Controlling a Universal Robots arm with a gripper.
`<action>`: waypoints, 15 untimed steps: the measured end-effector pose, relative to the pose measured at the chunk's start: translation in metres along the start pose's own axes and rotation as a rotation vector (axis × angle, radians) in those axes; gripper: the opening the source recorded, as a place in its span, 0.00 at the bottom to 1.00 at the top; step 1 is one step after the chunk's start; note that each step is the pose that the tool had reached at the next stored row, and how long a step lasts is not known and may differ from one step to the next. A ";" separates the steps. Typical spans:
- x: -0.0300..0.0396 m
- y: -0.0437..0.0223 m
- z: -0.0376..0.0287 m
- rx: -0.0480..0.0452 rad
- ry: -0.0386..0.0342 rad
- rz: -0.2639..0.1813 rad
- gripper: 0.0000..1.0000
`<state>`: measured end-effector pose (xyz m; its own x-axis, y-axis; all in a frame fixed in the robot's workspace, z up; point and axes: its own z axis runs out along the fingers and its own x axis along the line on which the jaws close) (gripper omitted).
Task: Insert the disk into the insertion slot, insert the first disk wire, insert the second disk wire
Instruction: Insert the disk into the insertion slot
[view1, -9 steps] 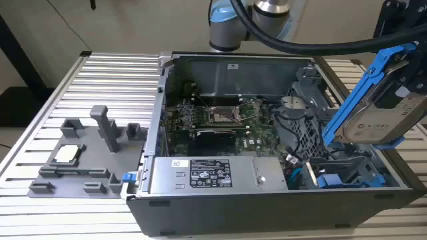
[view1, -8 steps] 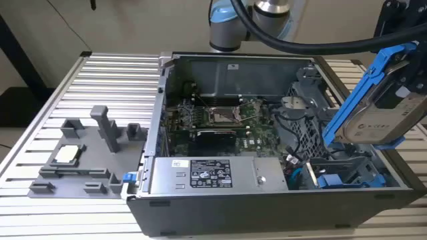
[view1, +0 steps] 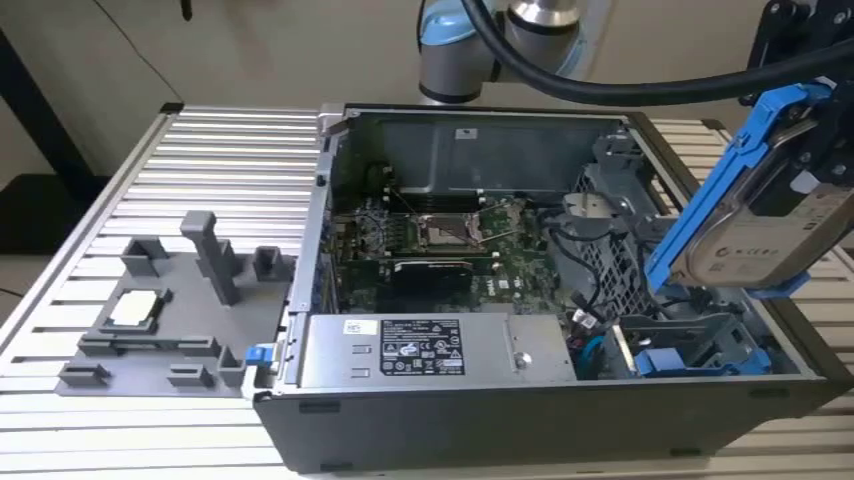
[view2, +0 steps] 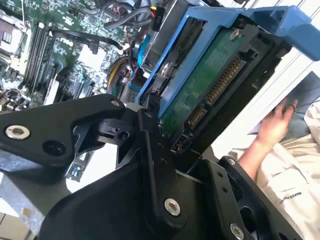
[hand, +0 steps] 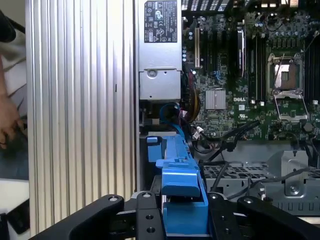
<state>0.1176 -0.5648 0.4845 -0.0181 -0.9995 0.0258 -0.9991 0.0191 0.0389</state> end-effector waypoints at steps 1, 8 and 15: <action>-0.0003 0.0000 0.0000 0.0000 0.0000 0.000 0.33; -0.0022 0.0000 0.0000 0.0000 -0.0001 0.000 0.33; -0.0023 -0.0001 0.0029 0.0011 0.0000 0.000 0.33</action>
<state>0.1177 -0.5626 0.4816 -0.0181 -0.9995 0.0258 -0.9991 0.0191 0.0378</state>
